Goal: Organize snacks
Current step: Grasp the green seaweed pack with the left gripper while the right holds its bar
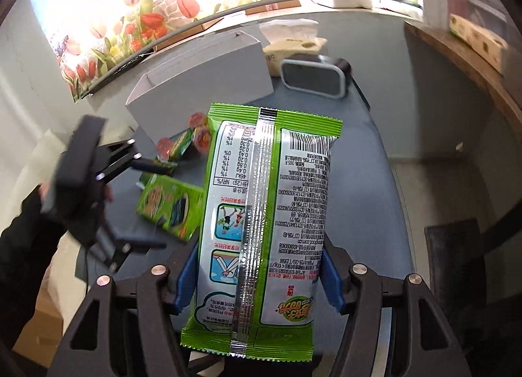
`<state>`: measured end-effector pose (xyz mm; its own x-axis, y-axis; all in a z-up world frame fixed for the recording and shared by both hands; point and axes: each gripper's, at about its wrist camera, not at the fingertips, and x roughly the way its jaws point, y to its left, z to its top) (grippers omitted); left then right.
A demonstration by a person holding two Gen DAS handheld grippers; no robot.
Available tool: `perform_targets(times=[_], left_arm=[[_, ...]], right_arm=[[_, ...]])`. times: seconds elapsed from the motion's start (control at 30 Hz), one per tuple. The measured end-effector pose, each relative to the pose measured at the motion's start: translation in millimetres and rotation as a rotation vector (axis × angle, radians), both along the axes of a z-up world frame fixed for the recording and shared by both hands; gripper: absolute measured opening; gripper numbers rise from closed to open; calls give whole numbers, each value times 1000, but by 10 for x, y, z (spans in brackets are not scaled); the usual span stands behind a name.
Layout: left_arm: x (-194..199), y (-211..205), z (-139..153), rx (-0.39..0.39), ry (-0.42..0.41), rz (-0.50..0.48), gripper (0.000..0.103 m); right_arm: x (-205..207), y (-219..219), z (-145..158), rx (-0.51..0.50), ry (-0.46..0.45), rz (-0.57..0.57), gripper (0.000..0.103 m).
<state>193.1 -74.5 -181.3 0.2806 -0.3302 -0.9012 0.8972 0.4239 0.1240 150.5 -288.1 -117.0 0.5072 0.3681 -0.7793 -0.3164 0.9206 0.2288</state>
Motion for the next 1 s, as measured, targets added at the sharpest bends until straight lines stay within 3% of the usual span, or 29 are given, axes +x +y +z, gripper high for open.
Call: perform_targets(times=[0.33, 0.53, 0.77, 1.0], left_arm=[[230, -113, -259, 25, 47, -56, 103], [362, -19, -298, -31, 118, -69, 102], [383, 59, -230, -29, 109, -54, 79], [295, 20, -86, -74, 4, 49, 70]], right_arm=[[-337, -88, 12, 27, 12, -35, 67], [-397, -95, 49, 52, 10, -32, 67], [-429, -63, 53, 64, 11, -26, 67], [-382, -59, 51, 62, -5, -8, 67]])
